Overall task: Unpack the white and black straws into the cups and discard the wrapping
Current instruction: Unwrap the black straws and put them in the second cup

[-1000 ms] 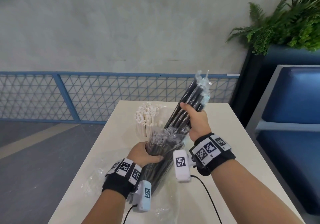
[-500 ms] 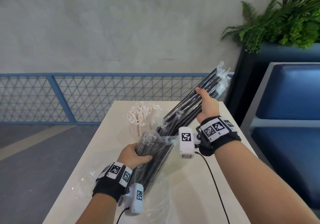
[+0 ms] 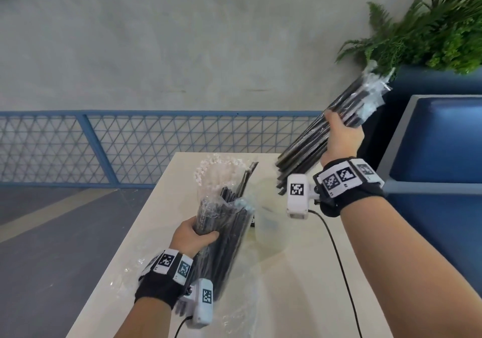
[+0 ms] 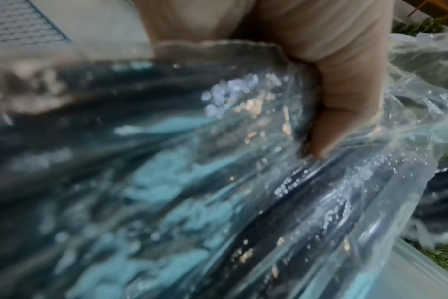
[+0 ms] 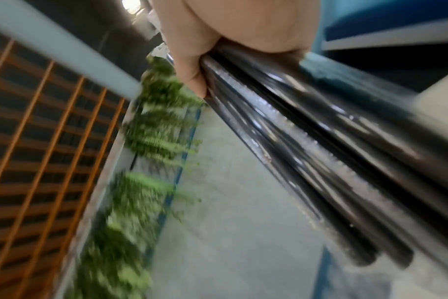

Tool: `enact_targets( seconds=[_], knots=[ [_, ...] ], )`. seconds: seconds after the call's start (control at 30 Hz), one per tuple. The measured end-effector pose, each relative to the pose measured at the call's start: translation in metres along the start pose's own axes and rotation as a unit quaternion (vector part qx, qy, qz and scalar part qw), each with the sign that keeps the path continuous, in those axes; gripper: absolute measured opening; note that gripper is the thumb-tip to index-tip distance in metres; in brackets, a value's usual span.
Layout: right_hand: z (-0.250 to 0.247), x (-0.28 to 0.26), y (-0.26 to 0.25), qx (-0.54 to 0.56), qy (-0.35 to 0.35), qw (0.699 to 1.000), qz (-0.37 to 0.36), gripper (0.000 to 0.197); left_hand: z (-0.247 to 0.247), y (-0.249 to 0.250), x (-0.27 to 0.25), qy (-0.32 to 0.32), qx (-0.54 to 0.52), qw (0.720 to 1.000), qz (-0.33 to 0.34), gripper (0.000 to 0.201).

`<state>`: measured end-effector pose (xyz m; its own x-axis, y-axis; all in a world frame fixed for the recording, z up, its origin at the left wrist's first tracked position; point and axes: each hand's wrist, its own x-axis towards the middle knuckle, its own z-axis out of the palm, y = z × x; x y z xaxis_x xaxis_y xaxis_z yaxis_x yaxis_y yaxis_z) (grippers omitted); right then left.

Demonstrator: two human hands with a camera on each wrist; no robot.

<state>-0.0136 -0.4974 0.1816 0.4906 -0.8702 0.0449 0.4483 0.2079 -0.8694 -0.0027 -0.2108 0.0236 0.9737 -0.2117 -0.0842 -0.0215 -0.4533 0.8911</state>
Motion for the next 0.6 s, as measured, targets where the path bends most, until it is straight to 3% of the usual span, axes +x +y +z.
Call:
enact_targets(
  seconds=[0.1,0.33,0.47,0.6],
  knots=[
    [-0.002,-0.013,0.023,-0.065,-0.049,0.996,-0.03,0.023,0.002,0.0,0.001,0.0,-0.03,1.0,0.001,0.024],
    [-0.025,-0.038,0.088,-0.189,-0.148,0.97,-0.024,0.04,0.015,0.006,0.002,0.017,-0.11,0.993,0.034,0.025],
    [-0.036,-0.042,0.105,-0.244,-0.177,0.953,-0.007,0.064,0.02,-0.001,0.004,0.009,-0.14,0.989,0.04,0.025],
    [-0.042,-0.039,0.11,-0.238,-0.182,0.954,-0.023,0.052,0.025,-0.007,0.003,0.005,-0.163,0.986,0.039,0.03]
  ],
)
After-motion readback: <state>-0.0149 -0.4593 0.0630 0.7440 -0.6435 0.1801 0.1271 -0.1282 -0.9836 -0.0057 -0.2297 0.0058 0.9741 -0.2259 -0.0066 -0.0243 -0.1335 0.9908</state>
